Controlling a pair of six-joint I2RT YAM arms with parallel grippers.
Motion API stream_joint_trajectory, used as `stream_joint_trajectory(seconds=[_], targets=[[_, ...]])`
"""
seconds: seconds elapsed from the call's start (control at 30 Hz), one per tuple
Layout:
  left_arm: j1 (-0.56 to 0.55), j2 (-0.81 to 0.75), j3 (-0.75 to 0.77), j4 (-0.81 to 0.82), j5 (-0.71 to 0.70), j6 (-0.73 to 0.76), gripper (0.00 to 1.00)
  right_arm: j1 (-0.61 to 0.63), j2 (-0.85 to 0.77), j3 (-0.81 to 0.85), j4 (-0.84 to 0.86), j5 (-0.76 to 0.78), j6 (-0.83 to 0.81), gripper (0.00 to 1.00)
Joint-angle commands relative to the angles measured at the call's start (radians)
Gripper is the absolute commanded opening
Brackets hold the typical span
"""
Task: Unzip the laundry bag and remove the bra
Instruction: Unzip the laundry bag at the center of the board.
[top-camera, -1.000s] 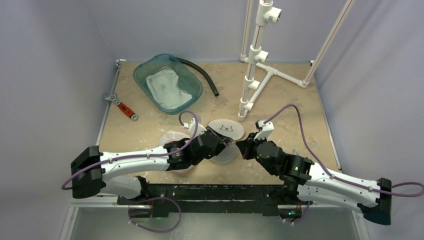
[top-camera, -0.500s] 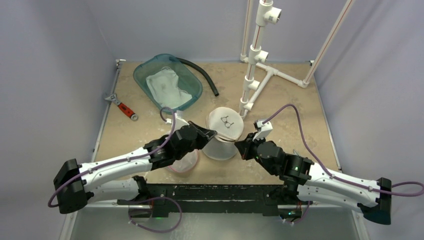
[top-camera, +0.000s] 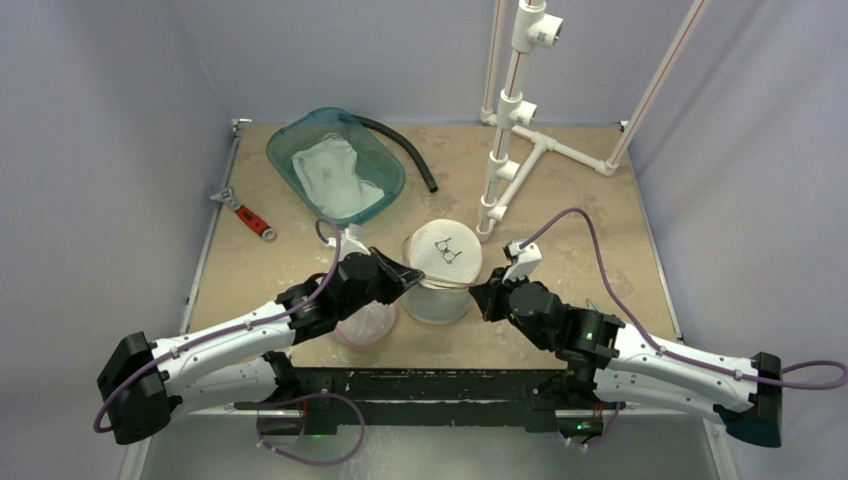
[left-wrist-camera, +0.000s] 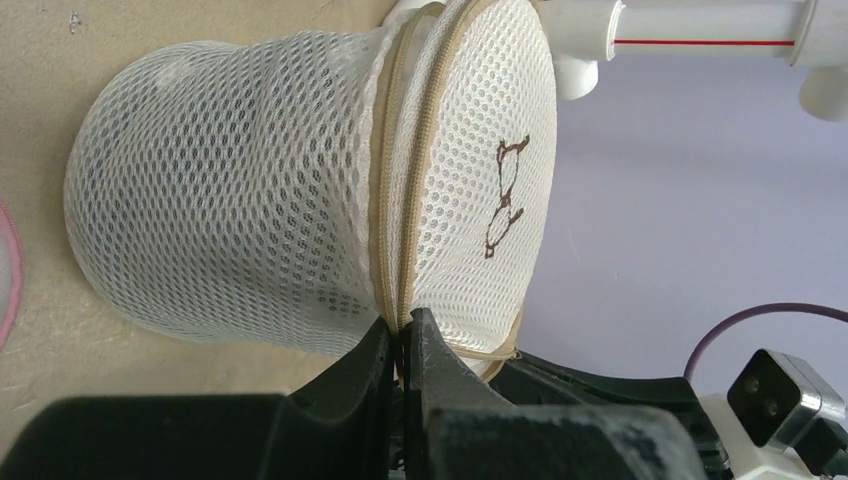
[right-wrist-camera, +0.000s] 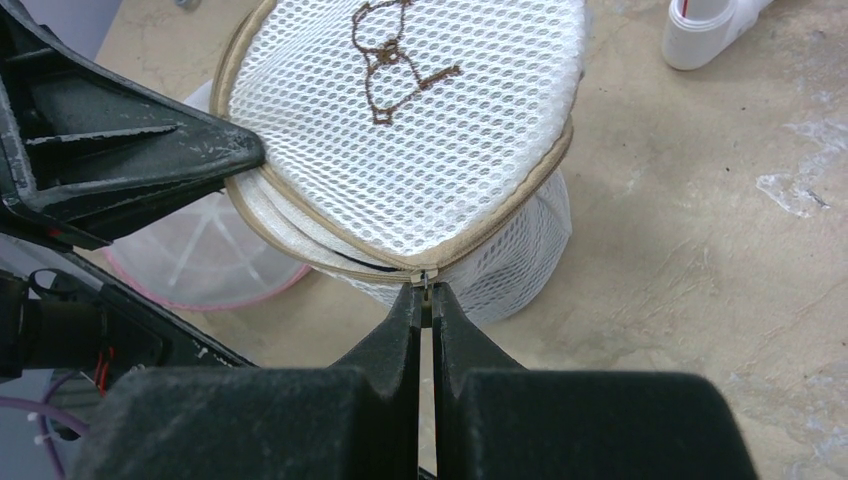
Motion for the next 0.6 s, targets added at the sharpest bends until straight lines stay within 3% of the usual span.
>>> stream_joint_trajectory(seconds=[0.0,0.57], targets=[[0.028,-0.049,-0.022,0.003,-0.015,0.048,0.00,-0.003,-0.016,0.050,-0.065,0.028,0.022,0.00],[0.056,-0.124,-0.030,-0.047,-0.009,0.107,0.00,-0.003,-0.026,0.061,-0.122,0.053,0.078,0.00]])
